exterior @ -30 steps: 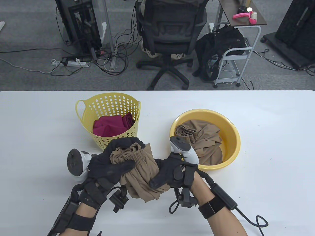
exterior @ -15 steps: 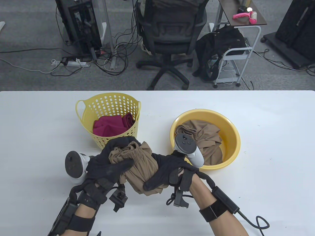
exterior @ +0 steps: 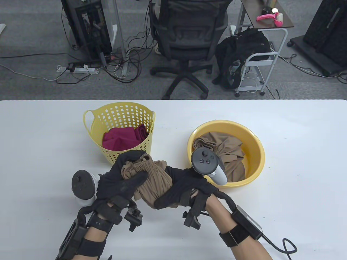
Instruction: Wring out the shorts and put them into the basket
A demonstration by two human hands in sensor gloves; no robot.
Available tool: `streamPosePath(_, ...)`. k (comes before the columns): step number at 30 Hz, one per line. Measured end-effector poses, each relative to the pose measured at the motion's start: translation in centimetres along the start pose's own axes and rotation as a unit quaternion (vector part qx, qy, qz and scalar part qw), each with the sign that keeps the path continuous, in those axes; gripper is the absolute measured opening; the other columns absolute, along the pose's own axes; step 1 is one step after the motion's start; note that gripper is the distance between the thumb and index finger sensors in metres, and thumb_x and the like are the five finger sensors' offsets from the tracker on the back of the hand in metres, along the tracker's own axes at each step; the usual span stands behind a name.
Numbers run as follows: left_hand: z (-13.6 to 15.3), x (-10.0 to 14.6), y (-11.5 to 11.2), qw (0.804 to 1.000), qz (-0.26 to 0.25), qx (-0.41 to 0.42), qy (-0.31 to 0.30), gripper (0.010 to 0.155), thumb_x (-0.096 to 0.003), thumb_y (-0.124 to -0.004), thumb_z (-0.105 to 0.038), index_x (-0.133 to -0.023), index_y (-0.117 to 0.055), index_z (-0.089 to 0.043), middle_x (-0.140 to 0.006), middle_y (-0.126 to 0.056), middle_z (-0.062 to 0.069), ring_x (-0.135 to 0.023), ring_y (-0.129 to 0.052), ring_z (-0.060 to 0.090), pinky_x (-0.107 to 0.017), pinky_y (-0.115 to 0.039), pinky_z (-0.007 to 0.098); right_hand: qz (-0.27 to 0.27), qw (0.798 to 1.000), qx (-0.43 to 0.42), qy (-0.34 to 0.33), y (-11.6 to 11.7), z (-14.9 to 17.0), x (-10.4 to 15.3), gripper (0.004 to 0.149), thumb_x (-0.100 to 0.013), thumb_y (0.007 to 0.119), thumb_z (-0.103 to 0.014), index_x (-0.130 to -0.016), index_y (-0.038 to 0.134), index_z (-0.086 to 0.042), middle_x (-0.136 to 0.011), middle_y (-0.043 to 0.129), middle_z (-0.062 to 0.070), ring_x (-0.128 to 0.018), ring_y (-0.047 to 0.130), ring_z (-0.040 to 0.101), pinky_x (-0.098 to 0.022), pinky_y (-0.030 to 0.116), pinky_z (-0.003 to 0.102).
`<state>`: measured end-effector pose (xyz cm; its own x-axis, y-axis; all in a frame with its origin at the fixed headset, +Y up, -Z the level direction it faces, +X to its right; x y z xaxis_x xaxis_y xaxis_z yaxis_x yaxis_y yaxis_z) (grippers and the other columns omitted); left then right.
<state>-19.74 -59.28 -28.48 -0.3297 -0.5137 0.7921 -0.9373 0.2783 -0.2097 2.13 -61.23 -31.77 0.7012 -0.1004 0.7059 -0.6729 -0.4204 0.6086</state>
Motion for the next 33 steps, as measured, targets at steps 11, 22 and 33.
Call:
streamPosePath(11, 0.4, 0.3, -0.3, 0.998, -0.012, -0.051, 0.037, 0.061, -0.06, -0.081, -0.052, -0.105, -0.048, -0.027, -0.104, -0.071, 0.017, -0.085, -0.084, 0.043, -0.064, -0.068, 0.065, 0.081, 0.983, 0.167, -0.011, 0.4, -1.8, 0.6, 0.08, -0.029, 0.109, -0.044, -0.088, 0.069, -0.006, -0.063, 0.089, 0.001, -0.035, 0.095, 0.016, -0.019, 0.083, 0.028)
streamPosePath(22, 0.7, 0.6, -0.6, 0.992, -0.024, -0.087, 0.084, 0.063, -0.0611, -0.078, -0.055, -0.105, -0.049, -0.022, -0.096, -0.076, 0.021, -0.075, -0.091, 0.041, -0.057, -0.074, 0.062, 0.126, 0.945, 0.299, -0.033, 1.1, -3.2, 1.0, 0.077, -0.03, 0.108, -0.044, -0.086, 0.071, -0.007, -0.061, 0.09, 0.001, -0.033, 0.095, 0.015, -0.018, 0.084, 0.028)
streamPosePath(33, 1.0, 0.6, -0.9, 0.983, -0.023, -0.122, 0.135, 0.061, -0.0617, -0.077, -0.057, -0.103, -0.056, -0.018, -0.085, -0.085, 0.023, -0.061, -0.1, 0.038, -0.047, -0.082, 0.057, 0.155, 0.898, 0.407, -0.071, 1.8, -3.9, 1.6, 0.074, -0.03, 0.107, -0.045, -0.085, 0.073, -0.008, -0.06, 0.091, 0.001, -0.033, 0.096, 0.015, -0.018, 0.084, 0.028)
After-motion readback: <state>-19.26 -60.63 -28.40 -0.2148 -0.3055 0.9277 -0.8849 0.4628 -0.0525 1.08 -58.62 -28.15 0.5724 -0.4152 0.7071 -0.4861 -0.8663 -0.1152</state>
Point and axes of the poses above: the tracker on the back of each hand, its own z axis roughly to the little-finger side, its own x axis roughly from the fingertips to the wrist, y = z × x, the point moved 1 cm from there along -x, roughly from the wrist to the fingertips
